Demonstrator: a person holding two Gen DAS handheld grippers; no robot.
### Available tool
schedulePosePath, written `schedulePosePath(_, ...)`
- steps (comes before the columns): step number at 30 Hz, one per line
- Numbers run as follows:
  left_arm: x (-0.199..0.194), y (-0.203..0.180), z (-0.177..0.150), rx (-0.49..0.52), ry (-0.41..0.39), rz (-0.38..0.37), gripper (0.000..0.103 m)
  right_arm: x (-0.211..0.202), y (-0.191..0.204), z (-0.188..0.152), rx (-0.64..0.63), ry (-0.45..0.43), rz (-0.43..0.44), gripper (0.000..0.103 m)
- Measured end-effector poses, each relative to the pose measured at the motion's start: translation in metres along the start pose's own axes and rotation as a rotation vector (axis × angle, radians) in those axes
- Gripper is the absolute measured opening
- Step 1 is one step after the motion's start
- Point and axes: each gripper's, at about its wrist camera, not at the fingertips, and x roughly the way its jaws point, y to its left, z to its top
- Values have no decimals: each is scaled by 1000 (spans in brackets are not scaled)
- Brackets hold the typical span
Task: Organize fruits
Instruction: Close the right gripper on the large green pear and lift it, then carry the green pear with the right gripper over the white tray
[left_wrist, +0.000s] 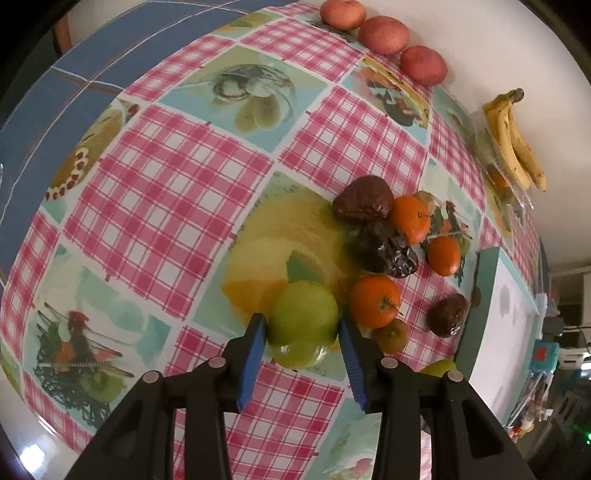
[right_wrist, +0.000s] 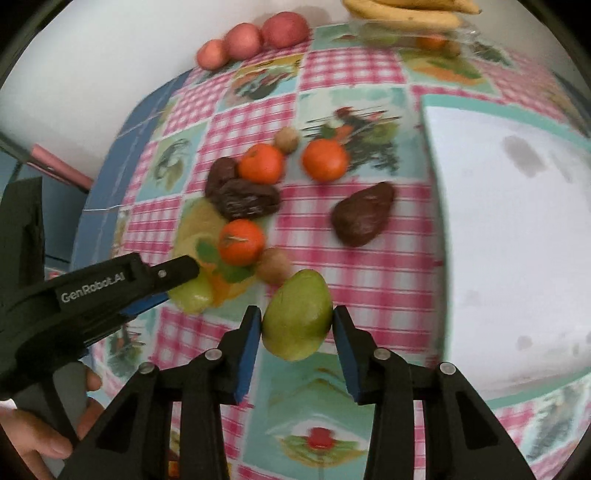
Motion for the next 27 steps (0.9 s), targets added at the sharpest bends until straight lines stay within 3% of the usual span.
schedulePosePath(5,0,-3,0,11,-4,2,43,0,-15,1,17,10,-83,41)
schedulePosePath(10,-18,-1,2,0,-69,-16,42,3,-24,2,55,24,-67,41)
schedulePosePath(18,-44,-36,-4,125,-163,-66,42,-43,-42,14,119,-98,-10,41)
schedulePosePath(27,-41,-97,-25,291,-144,-105,42,-75,-122,25,301,-174,-222,42)
